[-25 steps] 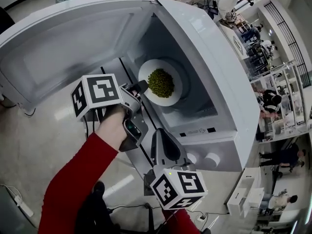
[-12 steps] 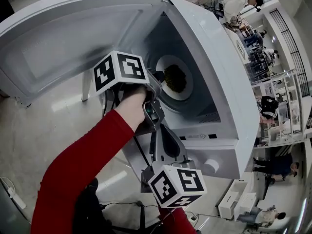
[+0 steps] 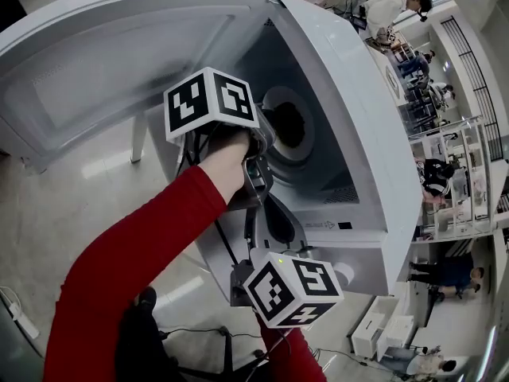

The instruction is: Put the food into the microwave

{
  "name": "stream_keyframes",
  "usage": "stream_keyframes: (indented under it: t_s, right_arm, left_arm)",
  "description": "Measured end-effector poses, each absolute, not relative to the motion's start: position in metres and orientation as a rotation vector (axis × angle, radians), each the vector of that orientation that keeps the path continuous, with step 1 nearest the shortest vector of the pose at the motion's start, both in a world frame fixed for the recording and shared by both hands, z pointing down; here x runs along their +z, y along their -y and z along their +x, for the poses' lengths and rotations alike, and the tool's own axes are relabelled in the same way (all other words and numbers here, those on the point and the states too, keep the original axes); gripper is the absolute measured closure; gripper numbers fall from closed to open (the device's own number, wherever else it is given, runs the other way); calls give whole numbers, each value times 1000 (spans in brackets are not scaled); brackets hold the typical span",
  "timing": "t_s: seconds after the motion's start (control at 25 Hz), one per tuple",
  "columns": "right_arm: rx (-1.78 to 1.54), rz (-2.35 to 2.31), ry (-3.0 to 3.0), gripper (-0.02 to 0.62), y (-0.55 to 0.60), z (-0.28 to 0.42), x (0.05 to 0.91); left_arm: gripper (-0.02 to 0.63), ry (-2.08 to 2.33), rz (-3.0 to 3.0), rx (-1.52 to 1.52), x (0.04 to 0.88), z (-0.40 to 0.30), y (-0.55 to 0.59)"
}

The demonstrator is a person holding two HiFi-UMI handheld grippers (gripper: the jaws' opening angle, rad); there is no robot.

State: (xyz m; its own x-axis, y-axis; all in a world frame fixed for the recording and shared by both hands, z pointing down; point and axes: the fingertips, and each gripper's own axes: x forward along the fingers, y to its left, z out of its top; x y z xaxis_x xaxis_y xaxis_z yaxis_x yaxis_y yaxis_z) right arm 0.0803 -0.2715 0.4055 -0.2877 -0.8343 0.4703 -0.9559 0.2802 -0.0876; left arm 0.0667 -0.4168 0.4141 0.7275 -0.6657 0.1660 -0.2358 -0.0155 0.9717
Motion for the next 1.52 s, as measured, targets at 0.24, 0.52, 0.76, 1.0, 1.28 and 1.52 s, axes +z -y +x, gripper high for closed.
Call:
stream_keyframes:
  t_s: [0.24, 0.52, 0.76, 1.0, 1.28, 1.52]
  right_arm:
    - [557, 1593, 2210, 581, 280, 82, 409]
    - [606, 1559, 2203, 581, 280, 80, 412]
    - [619, 1529, 2197, 581, 279, 81, 413]
    - [638, 1525, 2184, 581, 281, 82, 412]
    - [640, 1517, 2176, 581, 279, 79, 413]
    - [654, 1515, 2164, 581, 281, 74, 417]
  left_arm:
    - [583, 767, 1597, -368, 415, 71, 419]
    - [583, 810, 1640, -274, 412, 80, 419]
    - [584, 844, 1657, -204, 415, 86, 418]
    - [583, 887, 1694, -121, 414, 86, 424]
    - [572, 976, 1792, 8, 415, 84, 428]
    - [558, 1005, 1840, 69, 419, 79, 432]
